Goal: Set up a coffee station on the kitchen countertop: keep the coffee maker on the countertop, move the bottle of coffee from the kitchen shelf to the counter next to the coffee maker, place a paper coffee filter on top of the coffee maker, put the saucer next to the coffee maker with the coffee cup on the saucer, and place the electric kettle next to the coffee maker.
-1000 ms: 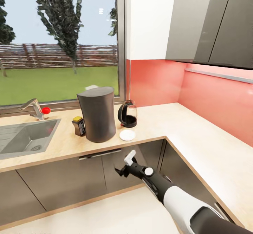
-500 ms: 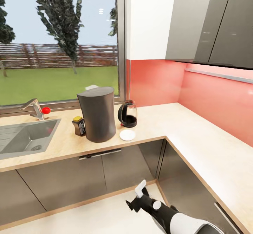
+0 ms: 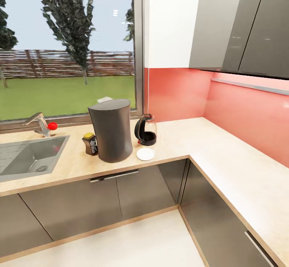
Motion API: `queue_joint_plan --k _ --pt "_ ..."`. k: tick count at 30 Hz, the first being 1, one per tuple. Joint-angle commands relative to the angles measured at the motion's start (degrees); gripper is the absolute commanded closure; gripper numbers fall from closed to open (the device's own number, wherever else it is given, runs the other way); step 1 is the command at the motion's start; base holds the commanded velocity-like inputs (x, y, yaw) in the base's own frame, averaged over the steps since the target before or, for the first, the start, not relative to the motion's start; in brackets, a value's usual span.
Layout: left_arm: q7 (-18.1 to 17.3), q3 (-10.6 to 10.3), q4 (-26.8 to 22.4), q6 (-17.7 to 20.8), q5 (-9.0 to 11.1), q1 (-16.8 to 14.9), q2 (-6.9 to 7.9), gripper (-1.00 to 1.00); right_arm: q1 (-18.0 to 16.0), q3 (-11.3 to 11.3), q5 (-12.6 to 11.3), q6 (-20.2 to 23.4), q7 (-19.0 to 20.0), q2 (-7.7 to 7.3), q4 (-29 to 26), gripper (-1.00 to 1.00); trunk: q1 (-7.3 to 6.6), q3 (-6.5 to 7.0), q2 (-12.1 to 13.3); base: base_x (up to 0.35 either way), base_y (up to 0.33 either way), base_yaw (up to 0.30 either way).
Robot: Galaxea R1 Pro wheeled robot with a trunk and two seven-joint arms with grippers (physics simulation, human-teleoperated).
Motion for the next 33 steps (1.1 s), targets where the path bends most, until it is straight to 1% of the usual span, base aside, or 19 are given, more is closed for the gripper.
queue_joint_plan --k 1,4,15,26,33 --pt "0.2 -0.4 0.0 0.0 0.2 0.0 -0.16 -1.0 0.3 0.5 -0.8 0.5 -0.3 -0.06 -0.1 -1.0 0.03 -0.12 -0.1 0.0 0.0 0.0" --pt "0.2 -0.5 0.0 0.0 0.1 0.0 -0.38 -1.0 0.8 0.6 -1.1 0.7 -0.5 -0.14 -0.1 -1.0 0.03 -0.12 -0.1 0.0 0.0 0.0" --pt "0.1 -0.5 0.0 -0.1 0.0 -0.1 -0.4 -1.0 0.9 0.6 -1.6 0.6 -0.7 -0.12 -0.4 -1.0 0.03 -0.12 -0.1 0.0 0.0 0.0" --pt "0.1 -0.6 0.0 -0.3 0.0 -0.1 0.24 -1.0 0.9 0.6 -1.7 0.6 -0.7 0.04 -0.3 -1.0 0.03 -0.12 -0.1 0.0 0.0 -0.007" --pt "0.1 -0.6 0.0 -0.9 0.0 -0.1 -0.15 -1.0 0.9 0.5 -1.7 0.6 -0.8 -0.06 -0.3 -1.0 0.03 -0.12 -0.1 0.0 0.0 -0.003"
